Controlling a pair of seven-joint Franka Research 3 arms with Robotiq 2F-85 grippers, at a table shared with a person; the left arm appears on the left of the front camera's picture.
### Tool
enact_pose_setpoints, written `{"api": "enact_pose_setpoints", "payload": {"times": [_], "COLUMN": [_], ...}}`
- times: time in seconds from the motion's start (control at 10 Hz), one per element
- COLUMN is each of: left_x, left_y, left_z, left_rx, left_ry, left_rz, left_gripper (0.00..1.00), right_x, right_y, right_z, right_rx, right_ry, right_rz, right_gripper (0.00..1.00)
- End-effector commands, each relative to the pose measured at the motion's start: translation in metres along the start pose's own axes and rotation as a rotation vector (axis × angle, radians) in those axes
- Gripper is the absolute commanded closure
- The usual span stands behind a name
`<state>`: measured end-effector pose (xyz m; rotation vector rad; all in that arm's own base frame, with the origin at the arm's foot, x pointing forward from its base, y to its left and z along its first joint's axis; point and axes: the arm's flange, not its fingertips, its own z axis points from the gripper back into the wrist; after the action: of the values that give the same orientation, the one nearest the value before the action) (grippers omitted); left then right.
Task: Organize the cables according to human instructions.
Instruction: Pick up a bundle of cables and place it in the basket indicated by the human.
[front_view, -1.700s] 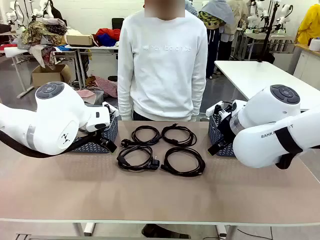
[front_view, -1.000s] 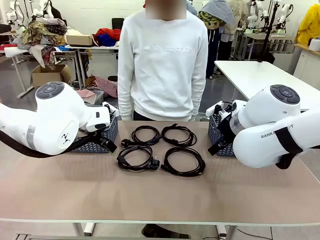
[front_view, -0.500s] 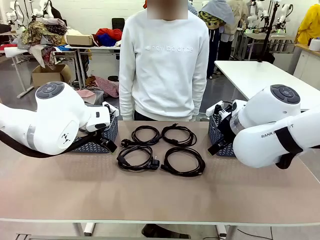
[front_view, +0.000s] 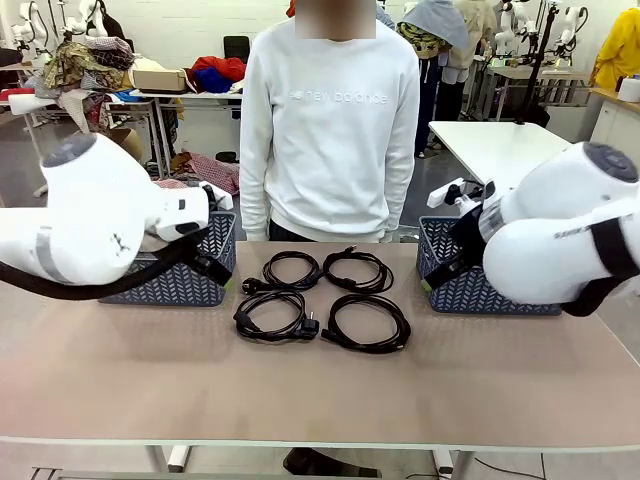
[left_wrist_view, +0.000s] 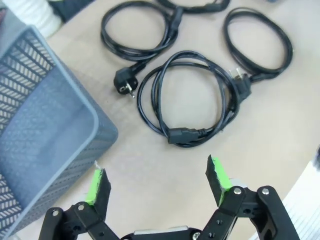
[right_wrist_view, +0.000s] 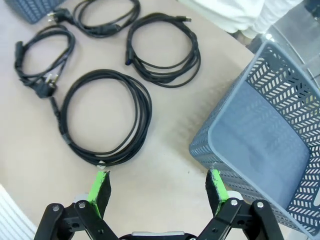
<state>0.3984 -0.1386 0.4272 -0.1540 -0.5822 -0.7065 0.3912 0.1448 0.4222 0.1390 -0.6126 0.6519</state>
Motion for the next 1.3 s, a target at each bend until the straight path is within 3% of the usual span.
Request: {"api": "enact_pose_setpoints", "payload": {"times": [0.0,0.4,0.8,1.2], "left_x": [0.002,0.017,0.021,0.019], "left_y": [0.031,0.064,0.083,0.085], "left_z": [0.023,0.056,0.07,0.074], "left_rx": [-0.102,-0.209,-0.245,-0.234], "left_ry": [-0.009,-0.07,-0.124,-0.117], "left_rz": [-0.052,-0.044,0.005,0.04], "left_gripper": [0.0,0.0,0.0,0.0], "right_x": [-0.001,-0.001,-0.008,-0.01], "right_y": [-0.027,-0.056,-0.082,-0.081], "right_z": [0.017,0.047,0.068,0.075], "right_rx": [0.126,0.286,0.319,0.297], "right_ry": [-0.024,-0.104,-0.172,-0.163], "right_rz": [0.03,0.045,-0.004,-0.036], "right_gripper": [0.0,0.0,0.0,0.0]}}
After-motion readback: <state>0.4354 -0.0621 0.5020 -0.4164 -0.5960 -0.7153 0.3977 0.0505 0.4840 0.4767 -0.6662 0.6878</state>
